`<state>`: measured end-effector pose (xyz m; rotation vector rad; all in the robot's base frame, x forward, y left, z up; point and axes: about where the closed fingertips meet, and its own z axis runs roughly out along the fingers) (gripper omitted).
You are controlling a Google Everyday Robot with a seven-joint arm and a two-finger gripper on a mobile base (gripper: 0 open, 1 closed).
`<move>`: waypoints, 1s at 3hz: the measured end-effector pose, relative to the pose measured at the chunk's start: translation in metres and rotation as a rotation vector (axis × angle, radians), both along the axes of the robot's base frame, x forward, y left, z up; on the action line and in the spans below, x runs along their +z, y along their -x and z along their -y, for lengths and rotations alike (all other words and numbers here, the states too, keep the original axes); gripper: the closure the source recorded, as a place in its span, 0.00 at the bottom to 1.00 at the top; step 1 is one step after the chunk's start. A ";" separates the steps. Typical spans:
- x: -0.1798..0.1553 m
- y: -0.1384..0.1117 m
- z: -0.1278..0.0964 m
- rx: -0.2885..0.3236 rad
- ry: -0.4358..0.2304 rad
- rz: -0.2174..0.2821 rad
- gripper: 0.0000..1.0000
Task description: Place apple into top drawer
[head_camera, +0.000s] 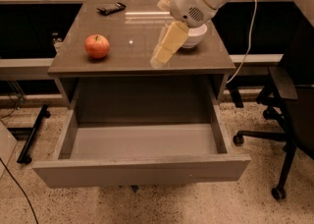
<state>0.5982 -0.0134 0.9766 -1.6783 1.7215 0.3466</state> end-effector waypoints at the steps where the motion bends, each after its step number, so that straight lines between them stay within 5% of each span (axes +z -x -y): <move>1: -0.010 -0.010 -0.016 -0.004 -0.036 0.005 0.00; 3: -0.032 -0.047 -0.061 0.021 -0.106 -0.004 0.00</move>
Offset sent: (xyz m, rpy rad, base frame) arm 0.0451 0.0531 -0.0283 0.1138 -0.0098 0.0186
